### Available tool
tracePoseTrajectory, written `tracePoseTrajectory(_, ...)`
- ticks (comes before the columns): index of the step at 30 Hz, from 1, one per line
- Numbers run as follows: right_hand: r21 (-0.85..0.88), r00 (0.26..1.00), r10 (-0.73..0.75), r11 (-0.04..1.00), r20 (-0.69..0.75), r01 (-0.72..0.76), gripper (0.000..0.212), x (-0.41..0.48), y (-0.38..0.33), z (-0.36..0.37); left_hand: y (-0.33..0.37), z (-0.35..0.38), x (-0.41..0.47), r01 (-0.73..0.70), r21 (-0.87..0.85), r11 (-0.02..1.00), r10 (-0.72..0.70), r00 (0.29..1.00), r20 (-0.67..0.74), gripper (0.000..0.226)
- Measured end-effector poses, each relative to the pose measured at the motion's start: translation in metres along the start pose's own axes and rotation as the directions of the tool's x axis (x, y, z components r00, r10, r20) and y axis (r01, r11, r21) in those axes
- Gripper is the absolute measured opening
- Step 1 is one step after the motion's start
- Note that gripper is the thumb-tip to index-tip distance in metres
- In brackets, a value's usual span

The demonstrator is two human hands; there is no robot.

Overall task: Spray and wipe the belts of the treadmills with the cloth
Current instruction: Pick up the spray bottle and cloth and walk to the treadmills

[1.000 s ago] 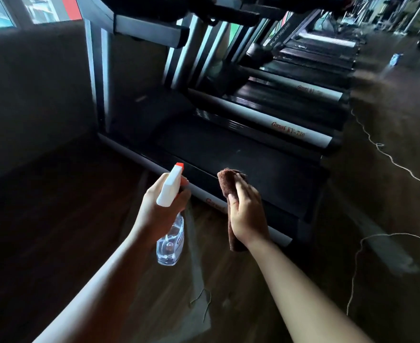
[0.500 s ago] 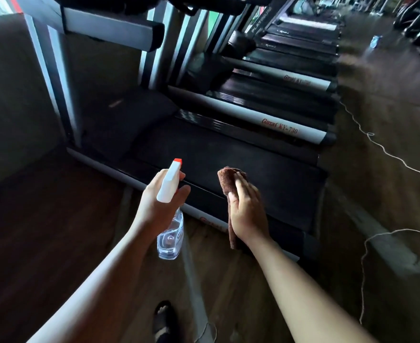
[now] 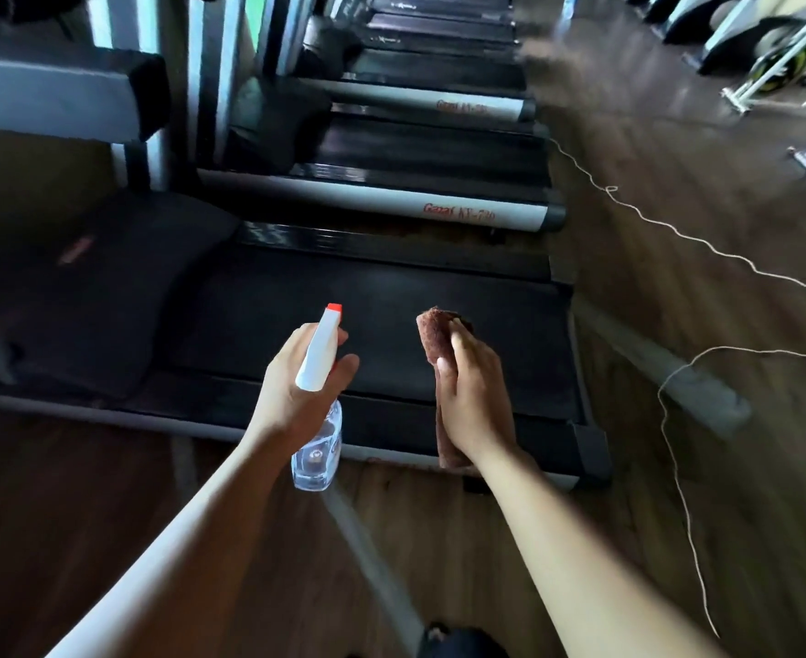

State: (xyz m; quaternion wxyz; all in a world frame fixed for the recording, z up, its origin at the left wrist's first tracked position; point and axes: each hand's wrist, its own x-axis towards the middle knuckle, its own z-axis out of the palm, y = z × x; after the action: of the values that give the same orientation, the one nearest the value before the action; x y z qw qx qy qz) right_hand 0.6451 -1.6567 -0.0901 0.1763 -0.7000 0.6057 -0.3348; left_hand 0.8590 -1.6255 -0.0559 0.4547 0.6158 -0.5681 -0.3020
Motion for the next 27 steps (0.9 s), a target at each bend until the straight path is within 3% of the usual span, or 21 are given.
tracePoseTrajectory(18, -0.033, 0.988, 0.129, 0.991, 0.091, -0.126, 0.048, 0.175, 0.049, 0.086, -0.062, 0.051, 0.192, 0.1, -0.009, 0.995, -0.099, 0.992, 0.077, 0.023)
tracePoseTrajectory(27, -0.078, 0.982, 0.183, 0.981, 0.037, -0.18, 0.049, 0.211, 0.107, 0.157, -0.133, 0.086, 0.256, 0.208, -0.083, 0.975, -0.192, 0.967, 0.165, 0.019)
